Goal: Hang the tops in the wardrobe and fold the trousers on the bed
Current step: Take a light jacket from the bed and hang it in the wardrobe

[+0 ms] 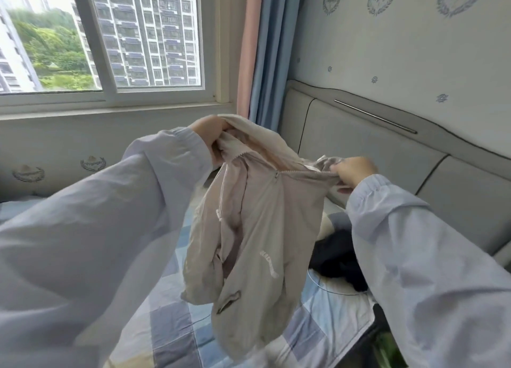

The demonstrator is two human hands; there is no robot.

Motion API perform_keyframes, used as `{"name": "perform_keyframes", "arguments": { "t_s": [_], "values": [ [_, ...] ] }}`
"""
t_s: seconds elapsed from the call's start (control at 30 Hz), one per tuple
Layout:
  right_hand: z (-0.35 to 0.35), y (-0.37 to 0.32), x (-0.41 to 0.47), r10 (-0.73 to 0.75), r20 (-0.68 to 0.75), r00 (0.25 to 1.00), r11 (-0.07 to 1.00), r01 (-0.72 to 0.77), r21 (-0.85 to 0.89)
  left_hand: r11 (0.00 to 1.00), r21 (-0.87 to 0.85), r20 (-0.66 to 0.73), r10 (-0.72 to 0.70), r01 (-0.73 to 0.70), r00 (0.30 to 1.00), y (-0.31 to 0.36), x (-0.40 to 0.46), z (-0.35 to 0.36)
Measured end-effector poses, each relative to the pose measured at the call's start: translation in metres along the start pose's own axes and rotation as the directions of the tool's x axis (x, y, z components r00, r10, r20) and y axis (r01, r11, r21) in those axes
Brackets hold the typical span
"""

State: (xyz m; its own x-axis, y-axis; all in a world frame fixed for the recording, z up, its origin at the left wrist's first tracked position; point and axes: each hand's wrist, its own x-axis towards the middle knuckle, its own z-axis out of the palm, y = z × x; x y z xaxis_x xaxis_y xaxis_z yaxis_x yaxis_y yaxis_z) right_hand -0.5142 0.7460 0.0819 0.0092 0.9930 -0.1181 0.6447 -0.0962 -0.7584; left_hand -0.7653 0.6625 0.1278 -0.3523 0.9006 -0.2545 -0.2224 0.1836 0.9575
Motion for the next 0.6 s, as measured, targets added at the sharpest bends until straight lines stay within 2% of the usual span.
{"name": "perform_keyframes", "arguments": {
  "t_s": [0.03,0.07,0.1,0.13,0.17,0.27,0.37,0.47,0.6],
  "values": [
    [-0.007,-0.002,-0.009,0.063,0.041,0.997,0.956,-0.072,0.284,0.999,-0.037,0.054,0.003,-0.001,0.999,0.002,-0.003,-0.003],
    [-0.013,-0.003,-0.021,0.125,0.099,0.987,0.818,-0.159,0.553,0.998,-0.065,0.099,0.000,0.006,0.995,0.002,-0.005,-0.008],
    [-0.018,-0.003,-0.033,0.168,0.151,0.974,0.632,-0.224,0.742,0.996,-0.081,0.148,-0.027,0.039,0.989,0.001,-0.007,-0.012],
    [-0.023,0.000,-0.046,0.190,0.177,0.966,0.482,-0.248,0.840,0.994,-0.081,0.189,-0.063,0.079,0.980,-0.002,-0.007,-0.016],
    [-0.026,0.002,-0.058,0.214,0.184,0.959,0.389,-0.257,0.885,0.991,-0.074,0.230,-0.094,0.113,0.969,-0.005,-0.009,-0.018],
    [-0.034,0.014,-0.097,0.255,0.167,0.953,0.317,-0.245,0.916,0.984,-0.052,0.355,-0.144,0.173,0.924,-0.016,-0.024,-0.014],
    [-0.046,0.031,-0.143,0.293,0.100,0.951,0.308,-0.193,0.932,0.980,-0.039,0.463,-0.157,0.197,0.872,-0.028,-0.044,-0.001],
    [-0.069,0.038,-0.203,0.341,-0.025,0.940,0.341,-0.099,0.935,0.973,-0.037,0.567,-0.166,0.227,0.807,-0.035,-0.069,0.019],
    [-0.105,0.057,-0.284,0.331,-0.167,0.929,0.415,0.016,0.910,0.963,0.042,0.668,-0.226,0.268,0.709,-0.040,-0.120,0.055]
  ]
}}
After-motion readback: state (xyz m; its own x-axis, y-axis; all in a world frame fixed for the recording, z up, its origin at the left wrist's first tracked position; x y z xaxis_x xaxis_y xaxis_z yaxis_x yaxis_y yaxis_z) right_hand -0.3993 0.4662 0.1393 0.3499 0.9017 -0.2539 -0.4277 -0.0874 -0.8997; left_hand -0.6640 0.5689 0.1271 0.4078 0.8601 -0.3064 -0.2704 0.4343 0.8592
